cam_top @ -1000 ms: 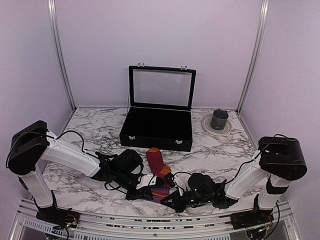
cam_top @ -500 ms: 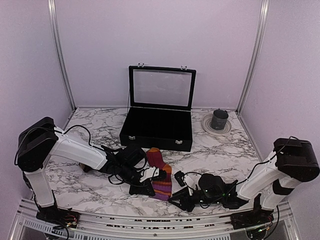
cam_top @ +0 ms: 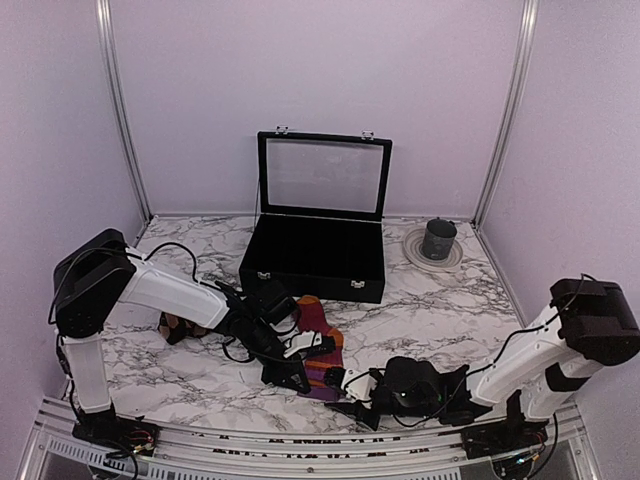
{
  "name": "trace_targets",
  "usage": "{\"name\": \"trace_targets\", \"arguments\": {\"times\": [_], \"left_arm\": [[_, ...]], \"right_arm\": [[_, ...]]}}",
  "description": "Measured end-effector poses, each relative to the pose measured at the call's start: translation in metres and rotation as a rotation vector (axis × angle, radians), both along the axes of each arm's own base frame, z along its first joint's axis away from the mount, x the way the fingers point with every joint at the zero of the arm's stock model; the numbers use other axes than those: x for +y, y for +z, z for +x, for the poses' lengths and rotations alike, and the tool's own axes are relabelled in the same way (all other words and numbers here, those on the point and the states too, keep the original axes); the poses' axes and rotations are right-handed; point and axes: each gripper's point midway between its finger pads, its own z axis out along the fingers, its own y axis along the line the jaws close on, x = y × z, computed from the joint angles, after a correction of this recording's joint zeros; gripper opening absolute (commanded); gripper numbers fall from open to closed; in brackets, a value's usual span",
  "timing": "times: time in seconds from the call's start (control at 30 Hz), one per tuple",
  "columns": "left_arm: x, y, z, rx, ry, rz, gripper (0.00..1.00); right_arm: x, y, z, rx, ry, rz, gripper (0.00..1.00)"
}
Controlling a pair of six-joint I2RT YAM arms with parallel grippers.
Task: Roll the socks
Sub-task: Roll the sock at the center of the board.
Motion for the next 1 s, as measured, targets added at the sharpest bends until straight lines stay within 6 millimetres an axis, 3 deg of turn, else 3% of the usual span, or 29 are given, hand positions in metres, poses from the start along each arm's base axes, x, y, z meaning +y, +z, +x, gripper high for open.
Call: {"name": "trace_targets", "arguments": {"times": [0.13, 0.3, 0.37, 0.77, 1.0], "left_arm": [[-0.001, 0.000, 0.000, 0.032, -0.006, 0.012, 0.00], [-0.001, 0.000, -0.001, 0.033, -0.017, 0.018, 0.00], [-0.001, 0.000, -0.001, 0.032, -0.023, 0.019, 0.00], [0.001, -0.001, -0.003, 0.037, -0.059, 0.019, 0.04], [0.005, 0.000, -0.006, 0.043, -0.077, 0.034, 0.13]], "right_arm": [[0.019, -0.007, 0.000, -0.093, 0.073, -0.070, 0.34], [0.027, -0.019, 0.000, -0.141, 0.118, -0.131, 0.32], [0.025, -0.027, 0.001, -0.148, 0.125, -0.155, 0.31], [0.021, -0.030, 0.012, -0.112, 0.106, -0.135, 0.23], [0.012, -0.033, 0.010, -0.047, 0.073, -0.100, 0.10]]}}
